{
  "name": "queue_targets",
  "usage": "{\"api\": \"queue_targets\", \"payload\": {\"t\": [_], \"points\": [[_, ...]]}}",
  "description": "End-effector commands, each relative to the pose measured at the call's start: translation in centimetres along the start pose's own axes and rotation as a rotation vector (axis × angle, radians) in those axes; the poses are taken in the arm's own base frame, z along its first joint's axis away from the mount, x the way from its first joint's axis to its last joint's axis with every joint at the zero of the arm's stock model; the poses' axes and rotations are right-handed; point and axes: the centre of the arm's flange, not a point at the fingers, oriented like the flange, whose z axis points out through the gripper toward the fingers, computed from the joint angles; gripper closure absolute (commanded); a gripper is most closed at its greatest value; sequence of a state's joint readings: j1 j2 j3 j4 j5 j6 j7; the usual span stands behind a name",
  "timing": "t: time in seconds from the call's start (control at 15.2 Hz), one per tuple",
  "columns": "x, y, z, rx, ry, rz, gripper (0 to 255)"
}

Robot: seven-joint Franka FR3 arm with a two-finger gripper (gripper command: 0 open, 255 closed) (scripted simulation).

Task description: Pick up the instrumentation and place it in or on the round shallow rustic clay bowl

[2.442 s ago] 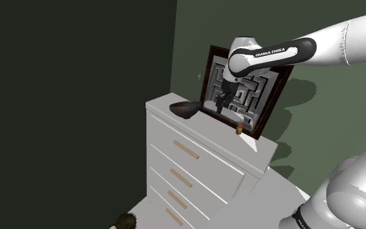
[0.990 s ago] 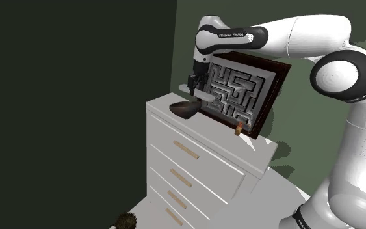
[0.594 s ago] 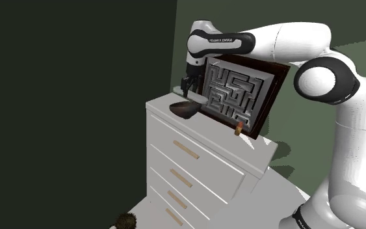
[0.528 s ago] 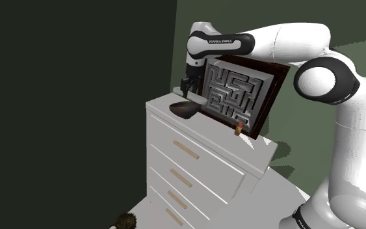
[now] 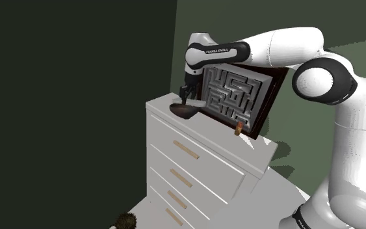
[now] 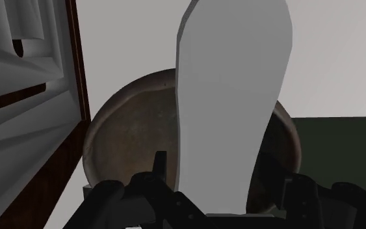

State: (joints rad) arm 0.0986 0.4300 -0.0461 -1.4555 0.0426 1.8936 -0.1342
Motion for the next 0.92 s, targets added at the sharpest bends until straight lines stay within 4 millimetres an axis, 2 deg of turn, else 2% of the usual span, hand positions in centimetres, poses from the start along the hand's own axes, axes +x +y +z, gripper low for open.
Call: {"api": "queue_targets", "payload": {"t": [0.0,0.46,0.53,0.86], "points": [[-0.12,0.01,0.81,0.0,-0.001,0.0,255],[-0.11,0.01,0.81,0.0,-0.001,0.0,255],[-0.11,0.01,0.82,0.0,-0.001,0.0,0],[-0.11,0.01,0.81,0.0,-0.001,0.0,0]]}}
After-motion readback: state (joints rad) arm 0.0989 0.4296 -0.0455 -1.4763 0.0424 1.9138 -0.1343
